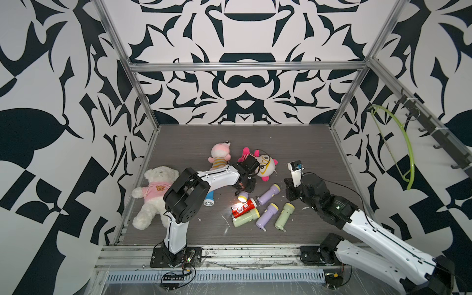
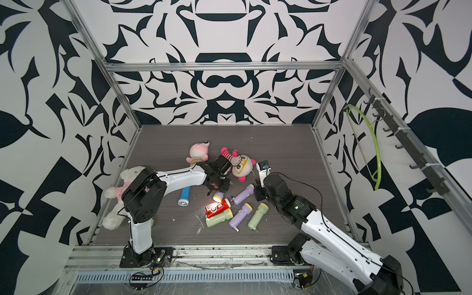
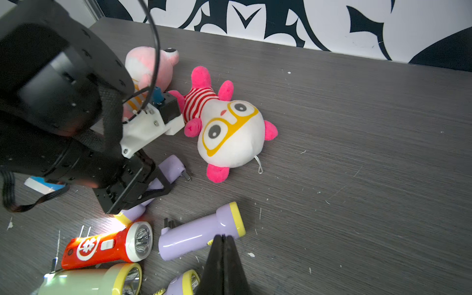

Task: Close the plug at the bottom of the flashlight
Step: Pick up the flashlight from the center of the board.

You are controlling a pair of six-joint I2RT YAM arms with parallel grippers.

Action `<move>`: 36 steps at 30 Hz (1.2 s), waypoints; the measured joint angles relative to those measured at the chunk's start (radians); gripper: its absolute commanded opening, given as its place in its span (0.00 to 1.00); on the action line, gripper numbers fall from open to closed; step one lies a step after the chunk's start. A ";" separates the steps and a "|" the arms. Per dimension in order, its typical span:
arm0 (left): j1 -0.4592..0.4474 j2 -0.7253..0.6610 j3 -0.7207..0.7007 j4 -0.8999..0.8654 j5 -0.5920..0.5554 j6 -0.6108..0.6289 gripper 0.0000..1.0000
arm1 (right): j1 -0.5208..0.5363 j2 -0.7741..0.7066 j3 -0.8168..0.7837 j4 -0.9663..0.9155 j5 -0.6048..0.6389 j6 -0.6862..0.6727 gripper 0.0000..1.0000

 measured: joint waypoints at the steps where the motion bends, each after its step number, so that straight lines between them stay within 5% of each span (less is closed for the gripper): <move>1: 0.000 -0.021 -0.015 0.003 -0.008 0.005 0.00 | 0.000 0.000 0.000 -0.003 0.000 0.000 0.06; 17: 0.000 -0.640 -0.384 0.291 -0.055 0.117 0.00 | -0.002 0.125 0.057 -0.006 -0.036 -0.001 0.05; 25: 0.000 -0.767 -0.492 0.397 -0.042 0.149 0.00 | -0.002 0.211 0.116 0.011 -0.112 -0.024 0.07; 36: 0.000 -0.770 -0.491 0.392 -0.013 0.037 0.00 | 0.038 0.375 0.200 0.170 -0.413 0.050 0.67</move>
